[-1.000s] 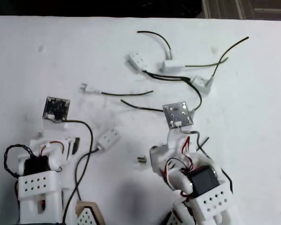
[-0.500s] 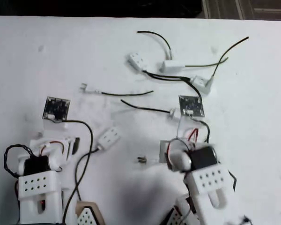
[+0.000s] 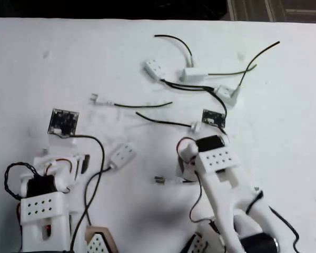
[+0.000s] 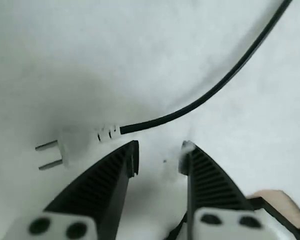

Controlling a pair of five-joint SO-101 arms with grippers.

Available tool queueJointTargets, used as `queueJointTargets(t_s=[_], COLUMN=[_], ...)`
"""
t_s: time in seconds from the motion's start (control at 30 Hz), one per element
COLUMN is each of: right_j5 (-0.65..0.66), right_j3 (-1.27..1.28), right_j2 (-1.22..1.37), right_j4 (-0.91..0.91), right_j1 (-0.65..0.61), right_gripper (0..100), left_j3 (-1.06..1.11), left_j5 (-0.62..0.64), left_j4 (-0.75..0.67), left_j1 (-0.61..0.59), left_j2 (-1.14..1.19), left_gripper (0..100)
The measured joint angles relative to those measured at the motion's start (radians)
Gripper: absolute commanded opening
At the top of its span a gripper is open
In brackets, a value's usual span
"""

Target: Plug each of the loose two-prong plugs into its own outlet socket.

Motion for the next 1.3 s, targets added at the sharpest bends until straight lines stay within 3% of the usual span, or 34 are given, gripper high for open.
queueJointTargets(t_s=[0.2,0.53,0.67,1.0,1.13,1.3], right_j5=[-0.02,-0.02,-0.023,-0.015,0.104,0.353], right_j3=[-0.002,-0.023,-0.028,-0.044,-0.109,-0.244], right_j2=[0.141,0.262,0.288,0.295,0.299,0.299], right_j4=[-0.127,-0.153,-0.166,-0.164,-0.166,-0.169], right_j1=[0.0,0.002,0.006,0.04,0.095,0.203], right_gripper=[13.1,12.5,1.2,1.7,1.7,1.7], left_j3=[0.0,0.0,0.0,0.0,0.0,0.0], left_j5=[0.0,0.0,0.0,0.0,0.0,0.0], left_j4=[0.0,0.0,0.0,0.0,0.0,0.0], left_j1=[0.0,0.0,0.0,0.0,0.0,0.0], left_j2=[0.0,0.0,0.0,0.0,0.0,0.0], left_gripper=[26,26,26,26,26,26])
